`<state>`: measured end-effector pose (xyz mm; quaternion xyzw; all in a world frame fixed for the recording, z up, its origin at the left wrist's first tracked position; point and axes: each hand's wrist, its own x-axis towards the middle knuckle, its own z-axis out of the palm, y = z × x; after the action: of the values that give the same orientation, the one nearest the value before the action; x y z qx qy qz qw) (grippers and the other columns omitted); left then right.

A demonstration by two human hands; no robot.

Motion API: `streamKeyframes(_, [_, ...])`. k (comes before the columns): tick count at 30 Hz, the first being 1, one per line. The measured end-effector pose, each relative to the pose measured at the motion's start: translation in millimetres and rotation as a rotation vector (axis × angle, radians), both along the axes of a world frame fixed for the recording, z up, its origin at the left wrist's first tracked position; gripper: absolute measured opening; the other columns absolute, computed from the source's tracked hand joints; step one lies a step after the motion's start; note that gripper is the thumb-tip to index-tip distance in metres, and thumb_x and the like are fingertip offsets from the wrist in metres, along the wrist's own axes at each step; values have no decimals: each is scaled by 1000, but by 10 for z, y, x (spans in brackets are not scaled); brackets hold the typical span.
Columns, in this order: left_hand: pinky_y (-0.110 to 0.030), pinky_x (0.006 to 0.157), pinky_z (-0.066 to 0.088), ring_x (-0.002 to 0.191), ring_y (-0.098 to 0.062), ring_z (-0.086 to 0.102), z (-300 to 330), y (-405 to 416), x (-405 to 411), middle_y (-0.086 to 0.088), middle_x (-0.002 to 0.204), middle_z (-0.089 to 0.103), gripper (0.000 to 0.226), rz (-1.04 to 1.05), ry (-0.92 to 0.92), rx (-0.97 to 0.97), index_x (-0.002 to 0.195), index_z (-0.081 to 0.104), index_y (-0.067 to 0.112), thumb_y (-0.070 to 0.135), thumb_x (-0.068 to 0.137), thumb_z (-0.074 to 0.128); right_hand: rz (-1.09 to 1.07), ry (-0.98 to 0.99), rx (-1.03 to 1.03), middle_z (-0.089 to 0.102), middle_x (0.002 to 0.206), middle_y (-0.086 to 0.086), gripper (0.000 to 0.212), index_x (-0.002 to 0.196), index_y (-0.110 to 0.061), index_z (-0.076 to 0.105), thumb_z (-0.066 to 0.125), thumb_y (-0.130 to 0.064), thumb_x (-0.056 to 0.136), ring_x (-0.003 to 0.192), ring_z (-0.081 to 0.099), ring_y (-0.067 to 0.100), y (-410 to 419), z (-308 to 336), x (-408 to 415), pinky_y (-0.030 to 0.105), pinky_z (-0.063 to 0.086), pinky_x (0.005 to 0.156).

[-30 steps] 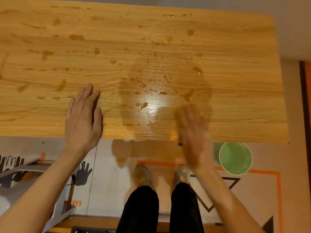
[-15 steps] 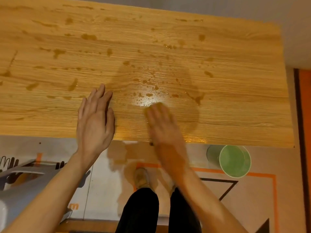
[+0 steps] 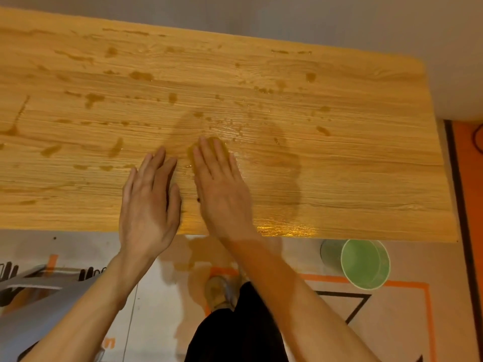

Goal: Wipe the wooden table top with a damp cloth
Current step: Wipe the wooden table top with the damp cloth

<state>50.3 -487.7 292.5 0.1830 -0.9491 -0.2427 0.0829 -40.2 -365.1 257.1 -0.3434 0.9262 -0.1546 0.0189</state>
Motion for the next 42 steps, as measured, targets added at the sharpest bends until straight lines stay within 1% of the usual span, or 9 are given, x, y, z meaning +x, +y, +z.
streamKeyframes(3, [-47,124,17,154,-18,20,3,12,-11,-3,162,32,47,4,2,11,148,43,14,27,105,34,-94,100,-36,22,161,10,70,153,-12,27,27,-2,84,151,15,28,678,415,-243,35,1,123])
streamKeyframes(7, [-46,124,16,154,-17,19,22,-15,7,0,162,31,47,1,-14,59,149,43,15,29,105,35,-572,-21,-13,14,163,13,51,153,-6,24,31,-12,103,151,10,31,1737,384,-804,50,12,123])
streamKeyframes(10, [-44,125,13,154,-14,17,80,-59,-46,3,163,29,49,31,-45,116,150,41,18,33,104,36,-749,-27,-42,15,162,15,50,152,-2,24,31,-16,105,151,11,35,1379,433,-819,49,11,123])
streamKeyframes(14, [-42,125,9,154,-14,16,144,-75,-279,2,164,27,49,44,-35,75,151,39,19,34,105,35,-212,28,-52,23,161,10,55,152,-9,28,42,-8,99,150,15,31,340,315,-329,44,14,124])
streamKeyframes(18, [-42,125,6,155,-16,14,98,-111,-582,1,165,24,50,46,-42,37,152,36,21,37,105,31,232,-20,47,11,164,3,75,156,-15,19,56,-2,92,153,5,23,508,331,-312,40,5,125])
streamKeyframes(21, [-41,126,6,155,-15,12,30,-134,-653,2,166,22,50,65,-68,7,153,37,22,38,106,30,303,-78,86,7,165,4,85,156,-15,17,54,3,81,153,3,22,1090,421,-478,42,10,124])
streamKeyframes(29, [-44,125,11,155,-18,16,-7,-140,-703,1,165,25,49,85,-89,-39,151,39,19,32,104,32,39,-94,19,16,164,0,48,152,-21,29,33,-33,106,152,12,21,921,524,-2357,45,8,124])
streamKeyframes(38, [-45,124,11,155,-18,15,6,-119,-677,1,165,25,50,79,-117,-47,151,39,19,32,103,35,497,-54,145,23,162,1,52,153,-22,27,36,-28,102,151,16,23,1720,482,-1087,44,14,121])
streamKeyframes(42, [-43,124,10,155,-16,14,29,-126,-729,3,165,24,50,82,-128,-38,152,38,21,34,104,33,187,-59,87,14,164,3,52,154,-21,21,34,-24,104,151,13,24,1240,496,-2220,49,14,123])
